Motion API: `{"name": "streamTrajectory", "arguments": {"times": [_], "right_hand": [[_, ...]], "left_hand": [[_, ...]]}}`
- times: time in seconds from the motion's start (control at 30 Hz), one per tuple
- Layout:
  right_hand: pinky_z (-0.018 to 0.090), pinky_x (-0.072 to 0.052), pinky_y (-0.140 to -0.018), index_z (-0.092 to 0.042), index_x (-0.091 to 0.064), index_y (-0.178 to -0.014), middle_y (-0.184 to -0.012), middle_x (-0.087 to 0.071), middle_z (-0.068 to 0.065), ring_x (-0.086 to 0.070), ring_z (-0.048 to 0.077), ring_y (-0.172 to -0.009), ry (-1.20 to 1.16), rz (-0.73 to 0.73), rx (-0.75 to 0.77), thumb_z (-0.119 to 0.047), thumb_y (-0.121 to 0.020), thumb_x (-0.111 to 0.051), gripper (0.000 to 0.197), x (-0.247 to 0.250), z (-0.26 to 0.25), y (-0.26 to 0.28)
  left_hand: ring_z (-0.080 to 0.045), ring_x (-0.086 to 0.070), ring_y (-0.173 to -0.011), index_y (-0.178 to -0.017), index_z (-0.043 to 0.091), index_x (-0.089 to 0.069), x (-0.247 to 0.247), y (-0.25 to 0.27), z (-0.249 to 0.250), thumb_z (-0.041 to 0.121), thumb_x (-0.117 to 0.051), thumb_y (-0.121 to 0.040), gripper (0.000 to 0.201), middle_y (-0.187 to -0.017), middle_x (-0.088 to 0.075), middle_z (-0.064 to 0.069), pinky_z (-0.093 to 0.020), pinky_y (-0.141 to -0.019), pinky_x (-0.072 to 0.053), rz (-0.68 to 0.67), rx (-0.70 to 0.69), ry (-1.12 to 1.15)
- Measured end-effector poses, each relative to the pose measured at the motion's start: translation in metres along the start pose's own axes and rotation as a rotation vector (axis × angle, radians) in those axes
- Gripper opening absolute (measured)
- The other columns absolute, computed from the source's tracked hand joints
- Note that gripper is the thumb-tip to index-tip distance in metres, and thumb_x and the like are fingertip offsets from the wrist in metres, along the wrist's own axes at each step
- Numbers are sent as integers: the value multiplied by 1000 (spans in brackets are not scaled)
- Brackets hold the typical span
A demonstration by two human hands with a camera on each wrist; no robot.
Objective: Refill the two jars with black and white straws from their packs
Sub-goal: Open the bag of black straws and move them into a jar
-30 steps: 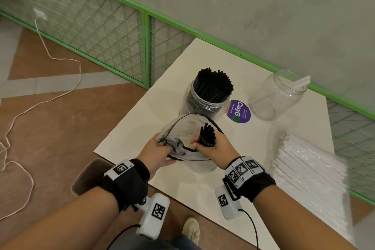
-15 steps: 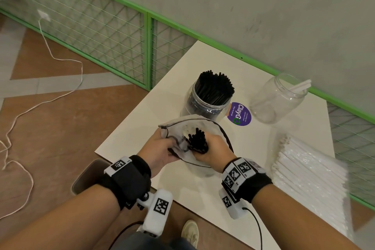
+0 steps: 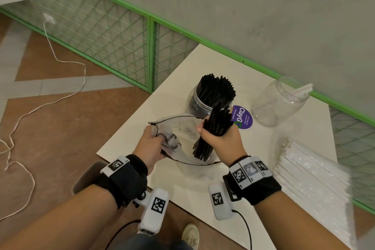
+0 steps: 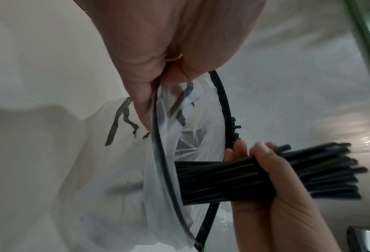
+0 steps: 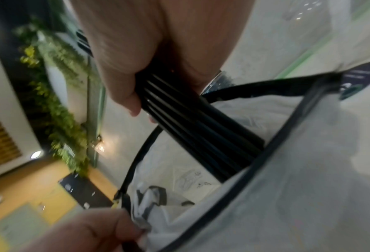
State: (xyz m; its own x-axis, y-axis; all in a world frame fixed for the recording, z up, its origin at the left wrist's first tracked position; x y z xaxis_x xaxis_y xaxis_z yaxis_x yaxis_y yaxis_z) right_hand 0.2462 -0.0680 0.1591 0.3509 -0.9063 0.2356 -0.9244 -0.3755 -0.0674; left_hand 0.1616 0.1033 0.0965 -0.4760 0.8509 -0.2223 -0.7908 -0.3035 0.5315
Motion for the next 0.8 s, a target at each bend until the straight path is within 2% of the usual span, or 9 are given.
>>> {"name": "streamTrajectory", "arguments": {"times": [0.1,0.2,0.23,0.33,0.4,0.47,0.6,0.7,0.8], "right_hand": [[21,-54,-79,-23,-68,-76,-77,-70,-5,-67,12,-83,-111,92,-21,-4,-81,-72,20,7,10,5],[21,-50,-75,-6,-68,-82,-81,-70,3,-66,11,-81,-67,98,-129,-3,-80,-72,5,-2,52,19],[23,-50,-76,-5,-68,-82,-83,-70,6,-66,14,-82,-62,101,-173,-3,-79,-73,6,-5,67,24],[28,-51,-79,-10,-68,-80,-82,-70,4,-67,18,-85,-77,108,-265,-2,-77,-72,10,-8,100,32],[28,-51,-79,-10,-69,-80,-83,-71,4,-67,19,-86,-58,71,-289,-4,-77,-73,8,-11,107,32],[26,-51,-78,-8,-70,-83,-85,-71,6,-67,18,-87,-51,28,-300,-7,-78,-73,7,-13,107,30],[25,-53,-82,-10,-72,-82,-87,-73,4,-68,15,-89,-49,37,-260,-8,-80,-74,4,-7,87,23],[29,-54,-83,-6,-71,-86,-90,-73,11,-69,21,-91,-71,78,-213,-12,-80,-75,9,1,64,16],[20,-53,-77,-1,-70,-89,-89,-72,9,-68,14,-87,-68,121,-128,-12,-82,-73,12,15,29,6]], "left_hand": [[-27,-50,-62,-110,10,-43,3,-2,-1,-10,-28,-87,33,-93,-56,-21,-47,-77,-53,11,2,-36],[-29,-53,-65,-97,16,-48,1,3,-2,-9,-27,-88,34,-73,-58,-16,-41,-74,-54,-21,-5,-116],[-29,-56,-68,-98,16,-48,1,4,-3,-8,-28,-89,34,-74,-60,-14,-39,-73,-54,-23,-3,-133],[-28,-62,-83,-112,15,-44,2,4,-10,-5,-33,-90,32,-98,-61,-12,-46,-84,-54,-19,26,-144],[-29,-62,-89,-109,18,-45,2,3,-12,-4,-35,-91,30,-104,-60,-11,-47,-87,-53,-14,34,-156],[-28,-62,-91,-104,22,-46,1,2,-12,-3,-36,-92,30,-106,-59,-10,-44,-85,-54,-18,38,-162],[-29,-61,-101,-107,21,-47,2,1,-10,-3,-41,-89,30,-113,-59,-10,-48,-88,-53,-31,41,-180],[-28,-60,-107,-118,18,-45,3,-1,-8,0,-49,-89,34,-119,-58,-10,-47,-88,-53,-50,53,-168],[-26,-58,-110,-135,23,-35,-1,-2,-1,12,-61,-89,54,-122,-55,-8,-41,-82,-54,-59,21,-121]]}}
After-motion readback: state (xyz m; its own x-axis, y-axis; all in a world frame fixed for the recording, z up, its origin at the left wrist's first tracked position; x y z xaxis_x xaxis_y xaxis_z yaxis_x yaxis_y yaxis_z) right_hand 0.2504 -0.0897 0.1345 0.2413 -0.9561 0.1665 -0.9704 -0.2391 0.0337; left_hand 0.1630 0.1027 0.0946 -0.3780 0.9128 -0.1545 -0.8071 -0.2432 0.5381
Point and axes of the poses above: each hand's wrist, its own y-axis away from the middle knuckle, its own x-axis out of the back of the hand, z = x × y, the point moved 7 cm from there along -y, towards the middle knuckle
